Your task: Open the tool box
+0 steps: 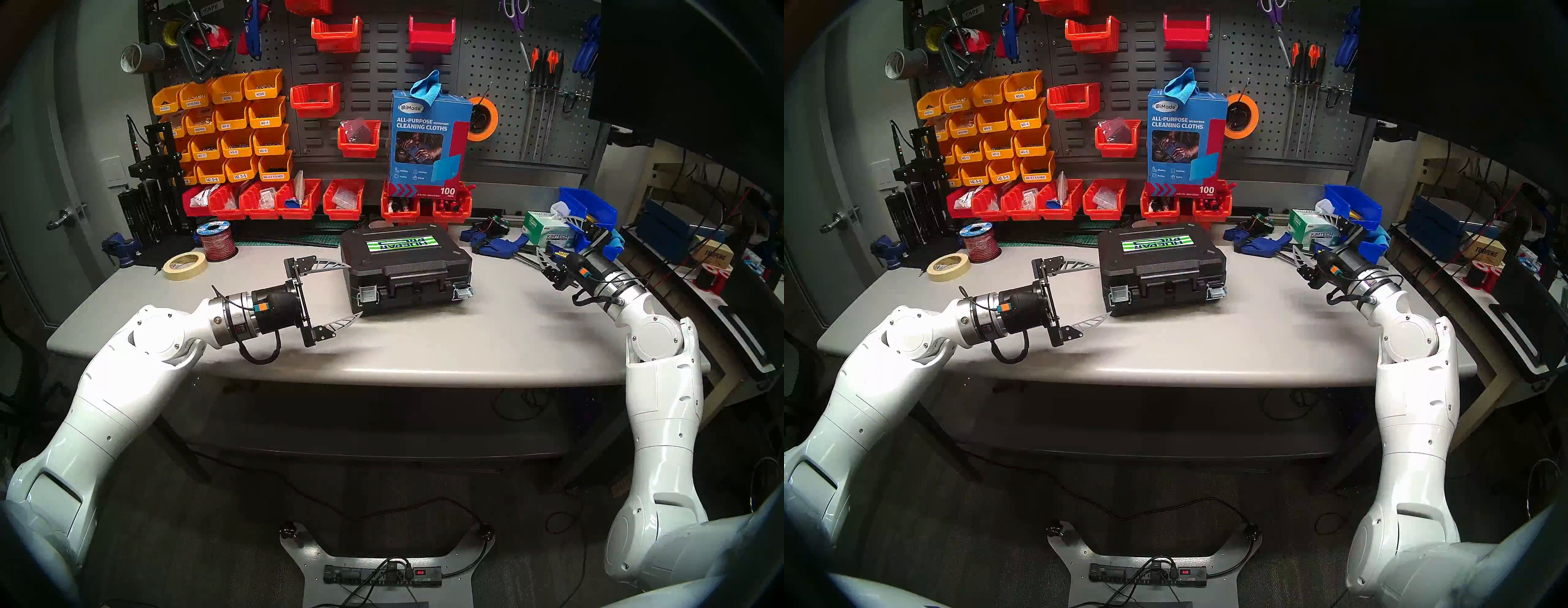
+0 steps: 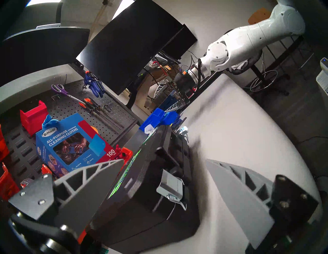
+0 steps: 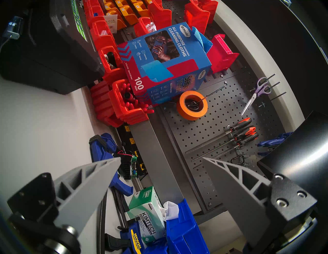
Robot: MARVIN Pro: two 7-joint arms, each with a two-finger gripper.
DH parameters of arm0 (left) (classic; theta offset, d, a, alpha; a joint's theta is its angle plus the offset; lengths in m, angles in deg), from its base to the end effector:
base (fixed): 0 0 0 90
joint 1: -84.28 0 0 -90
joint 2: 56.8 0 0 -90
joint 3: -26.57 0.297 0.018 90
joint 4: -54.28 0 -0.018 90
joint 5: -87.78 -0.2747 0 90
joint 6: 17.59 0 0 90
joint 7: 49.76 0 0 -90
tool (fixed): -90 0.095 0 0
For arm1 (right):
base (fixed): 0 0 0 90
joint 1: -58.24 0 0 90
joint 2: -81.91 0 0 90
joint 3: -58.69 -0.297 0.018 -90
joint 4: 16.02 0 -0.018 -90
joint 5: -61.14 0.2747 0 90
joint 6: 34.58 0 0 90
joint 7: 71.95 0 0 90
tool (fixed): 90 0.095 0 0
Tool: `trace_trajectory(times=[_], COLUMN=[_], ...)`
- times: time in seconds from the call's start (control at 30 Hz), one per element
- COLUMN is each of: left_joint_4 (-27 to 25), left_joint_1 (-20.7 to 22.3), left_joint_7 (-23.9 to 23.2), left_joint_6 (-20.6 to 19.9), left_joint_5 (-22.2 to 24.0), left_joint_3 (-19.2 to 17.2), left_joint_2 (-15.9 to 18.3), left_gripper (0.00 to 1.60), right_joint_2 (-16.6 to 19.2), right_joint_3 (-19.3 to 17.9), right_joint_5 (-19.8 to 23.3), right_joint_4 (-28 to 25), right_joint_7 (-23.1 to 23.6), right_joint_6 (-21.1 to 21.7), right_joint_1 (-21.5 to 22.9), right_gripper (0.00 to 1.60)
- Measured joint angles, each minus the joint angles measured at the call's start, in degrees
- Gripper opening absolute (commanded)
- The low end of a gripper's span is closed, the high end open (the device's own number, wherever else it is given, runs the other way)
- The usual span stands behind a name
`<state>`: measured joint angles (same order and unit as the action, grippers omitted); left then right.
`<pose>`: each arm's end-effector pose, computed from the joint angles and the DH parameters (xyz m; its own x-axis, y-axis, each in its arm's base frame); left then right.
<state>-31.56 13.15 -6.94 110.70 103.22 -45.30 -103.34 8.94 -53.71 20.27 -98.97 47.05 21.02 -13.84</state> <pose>0.3959 0.0767 -0.1978 -0.7157 -0.2786 0.6404 -0.5882 -0.2538 -0.7678 0.4346 -0.1752 -0.1896 -0.3711 0.8553 0.3615 -0.0116 -0.3936 0.9192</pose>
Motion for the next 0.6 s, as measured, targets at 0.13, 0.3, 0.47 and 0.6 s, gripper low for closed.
trace_trajectory(times=[0.13,0.3,0.47,0.6], left_joint_4=[-0.08,-0.09,1.06,2.45], left_joint_1=[0.95,1.84,2.83,3.4], left_joint_7=[-0.38,-1.27,-1.99,-1.61], left_joint_6=[0.25,0.36,0.49,0.49], left_joint_5=[-0.91,-2.47,-4.95,-7.01], left_joint_3=[0.64,1.3,1.62,1.56], left_joint_2=[-0.62,-0.97,-1.27,-1.73], left_gripper=[1.6,1.6,1.6,1.6], right_joint_2=[-0.02,-0.04,-0.06,-0.07], right_joint_3=[-0.02,-0.05,-0.07,-0.09], right_joint_5=[-0.02,-0.04,-0.06,-0.07], right_joint_4=[0.0,-0.01,-0.01,-0.01], right_joint_7=[0.03,0.06,0.09,0.11], right_joint_6=[0.0,0.0,0.0,0.0], right_joint_1=[0.01,0.02,0.03,0.04], right_gripper=[1.6,1.6,1.6,1.6])
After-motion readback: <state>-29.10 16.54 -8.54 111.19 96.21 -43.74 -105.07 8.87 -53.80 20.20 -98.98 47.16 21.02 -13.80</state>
